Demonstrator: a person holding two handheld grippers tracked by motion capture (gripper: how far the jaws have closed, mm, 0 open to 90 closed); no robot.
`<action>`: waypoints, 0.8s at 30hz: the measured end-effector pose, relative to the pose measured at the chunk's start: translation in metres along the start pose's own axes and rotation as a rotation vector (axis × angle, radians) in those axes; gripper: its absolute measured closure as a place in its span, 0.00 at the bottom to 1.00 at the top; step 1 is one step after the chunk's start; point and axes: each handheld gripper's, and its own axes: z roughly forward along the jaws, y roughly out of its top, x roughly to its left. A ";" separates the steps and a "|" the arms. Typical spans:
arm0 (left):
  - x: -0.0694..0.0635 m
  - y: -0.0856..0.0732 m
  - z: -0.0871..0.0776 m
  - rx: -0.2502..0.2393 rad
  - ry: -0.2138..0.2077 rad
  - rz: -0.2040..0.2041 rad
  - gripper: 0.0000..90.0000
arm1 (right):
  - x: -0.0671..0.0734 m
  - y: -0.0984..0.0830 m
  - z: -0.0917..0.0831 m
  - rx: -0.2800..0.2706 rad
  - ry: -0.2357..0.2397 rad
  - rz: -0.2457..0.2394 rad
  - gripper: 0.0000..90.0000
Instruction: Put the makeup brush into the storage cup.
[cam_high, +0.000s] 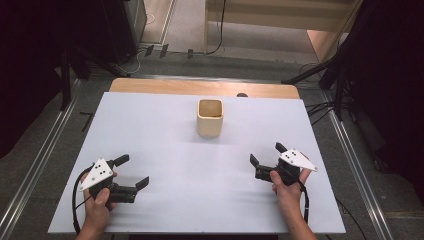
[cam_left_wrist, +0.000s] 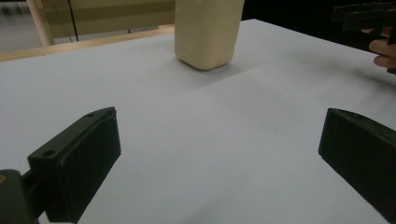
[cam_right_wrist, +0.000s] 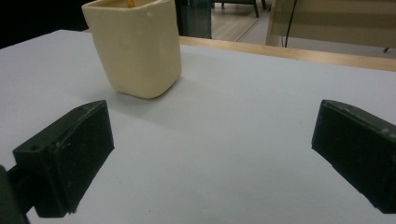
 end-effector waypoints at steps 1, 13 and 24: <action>0.000 0.000 0.000 0.000 0.001 0.001 0.00 | -0.001 -0.001 -0.002 0.002 -0.001 0.002 0.00; -0.001 0.000 -0.001 -0.003 0.001 0.000 0.00 | -0.015 -0.011 -0.025 0.015 -0.022 0.011 0.00; -0.002 0.001 -0.001 -0.007 0.000 0.000 0.00 | -0.024 -0.021 -0.041 0.048 -0.009 0.018 0.00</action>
